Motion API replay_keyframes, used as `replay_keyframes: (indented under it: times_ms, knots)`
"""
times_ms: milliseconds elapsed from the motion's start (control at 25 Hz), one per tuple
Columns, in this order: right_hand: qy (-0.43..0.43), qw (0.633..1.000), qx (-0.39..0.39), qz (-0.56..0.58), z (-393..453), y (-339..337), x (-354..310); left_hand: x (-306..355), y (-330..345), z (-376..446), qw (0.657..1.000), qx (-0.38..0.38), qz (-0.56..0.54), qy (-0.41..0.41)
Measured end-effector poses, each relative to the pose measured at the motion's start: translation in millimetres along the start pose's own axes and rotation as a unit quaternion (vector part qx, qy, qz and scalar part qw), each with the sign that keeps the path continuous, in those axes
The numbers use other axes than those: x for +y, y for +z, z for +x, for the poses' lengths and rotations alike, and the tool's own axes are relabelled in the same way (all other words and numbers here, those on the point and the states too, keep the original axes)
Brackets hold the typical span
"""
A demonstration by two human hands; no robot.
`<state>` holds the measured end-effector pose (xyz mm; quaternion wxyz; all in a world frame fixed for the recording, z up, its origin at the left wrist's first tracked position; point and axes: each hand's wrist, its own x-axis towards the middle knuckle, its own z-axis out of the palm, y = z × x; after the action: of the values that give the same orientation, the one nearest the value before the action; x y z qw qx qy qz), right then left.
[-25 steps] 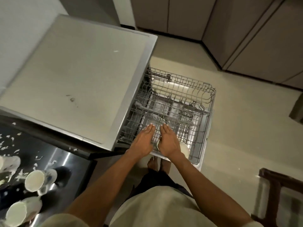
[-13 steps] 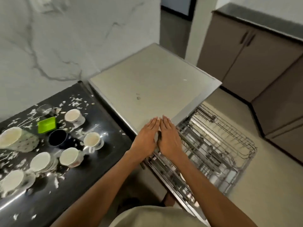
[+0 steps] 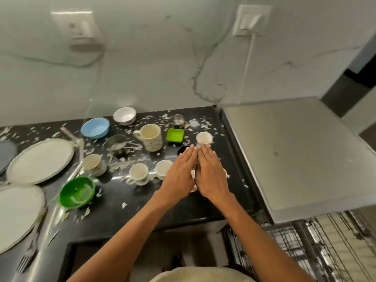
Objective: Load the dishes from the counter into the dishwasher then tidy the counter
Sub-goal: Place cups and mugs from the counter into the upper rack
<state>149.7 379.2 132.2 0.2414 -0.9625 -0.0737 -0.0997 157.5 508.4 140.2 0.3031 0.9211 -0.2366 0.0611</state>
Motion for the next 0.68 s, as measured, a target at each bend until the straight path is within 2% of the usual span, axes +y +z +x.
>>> replay_keyframes:
  times_ms: [320, 520, 680]
  knots:
    - [-0.164, 0.979, -0.12, 0.019, 33.8, 69.4, -104.6, -89.3, -53.4, -78.7, 0.979, 0.081, 0.008, -0.188]
    - [-0.253, 0.946, -0.195, 0.05, 42.0, 107.3, -157.3, -116.4, -72.5, -124.7, 0.944, 0.143, 0.019, -0.297]
    - [-0.288, 0.924, -0.243, 0.071, 44.3, 129.3, -192.1, -134.4, -86.3, -155.2, 0.909, 0.182, 0.028, -0.375]
